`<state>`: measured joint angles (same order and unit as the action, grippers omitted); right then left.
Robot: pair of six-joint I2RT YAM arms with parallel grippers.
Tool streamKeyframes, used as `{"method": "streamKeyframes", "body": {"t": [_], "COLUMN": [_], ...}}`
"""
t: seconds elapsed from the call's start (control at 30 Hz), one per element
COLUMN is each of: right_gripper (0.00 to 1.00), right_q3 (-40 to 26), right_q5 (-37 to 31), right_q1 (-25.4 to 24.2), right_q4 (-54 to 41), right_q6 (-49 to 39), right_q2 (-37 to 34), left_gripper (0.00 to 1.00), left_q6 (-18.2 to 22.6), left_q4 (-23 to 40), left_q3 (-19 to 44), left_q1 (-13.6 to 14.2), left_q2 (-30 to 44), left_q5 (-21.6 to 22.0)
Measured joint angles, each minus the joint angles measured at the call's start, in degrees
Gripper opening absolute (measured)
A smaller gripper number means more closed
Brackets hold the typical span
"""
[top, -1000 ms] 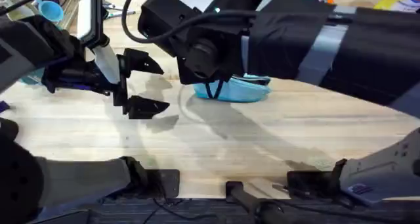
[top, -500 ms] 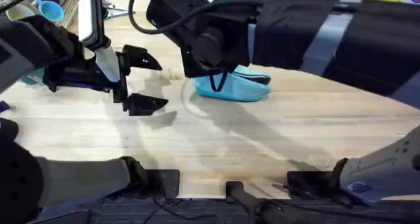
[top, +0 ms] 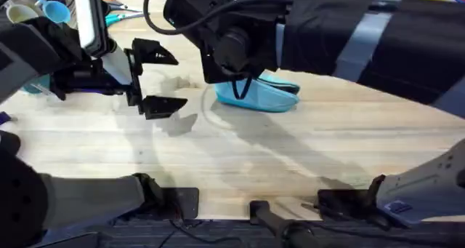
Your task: Unzip the bag, pick up the pens from the table one at a time and place them inside, then zip the bag closed.
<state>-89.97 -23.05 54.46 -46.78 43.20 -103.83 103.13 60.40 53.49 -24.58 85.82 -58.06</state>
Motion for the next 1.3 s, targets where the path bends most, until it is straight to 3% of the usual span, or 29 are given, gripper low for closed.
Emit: {"method": "streamKeyframes", "body": {"t": [0.37, 0.7, 0.93, 1.17, 1.3], "right_gripper": [0.031, 0.031, 0.031, 0.031, 0.031], "right_q3": [0.00, 0.00, 0.00, 0.00, 0.00], "right_q5": [0.00, 0.00, 0.00, 0.00, 0.00], "right_q1": [0.00, 0.00, 0.00, 0.00, 0.00], "right_q4": [-0.39, -0.37, -0.37, -0.37, -0.37], "right_q6": [-0.02, -0.06, -0.17, -0.17, -0.17], "right_q2": [0.00, -0.01, -0.02, 0.00, 0.00], "left_gripper": [0.993, 0.993, 0.993, 0.993, 0.993], "left_q6": [0.00, 0.01, -0.03, -0.15, -5.00], "left_q4": [-0.18, -0.73, -3.33, -10.22, -16.76], "left_q3": [0.00, 0.00, 0.00, 0.00, -0.02], "left_q1": [0.00, 1.49, 5.09, 11.17, 14.68], "left_q2": [0.00, 4.24, 13.33, 18.38, 18.82], "left_q5": [-9.63, -9.60, -10.36, -13.39, -14.43]}}
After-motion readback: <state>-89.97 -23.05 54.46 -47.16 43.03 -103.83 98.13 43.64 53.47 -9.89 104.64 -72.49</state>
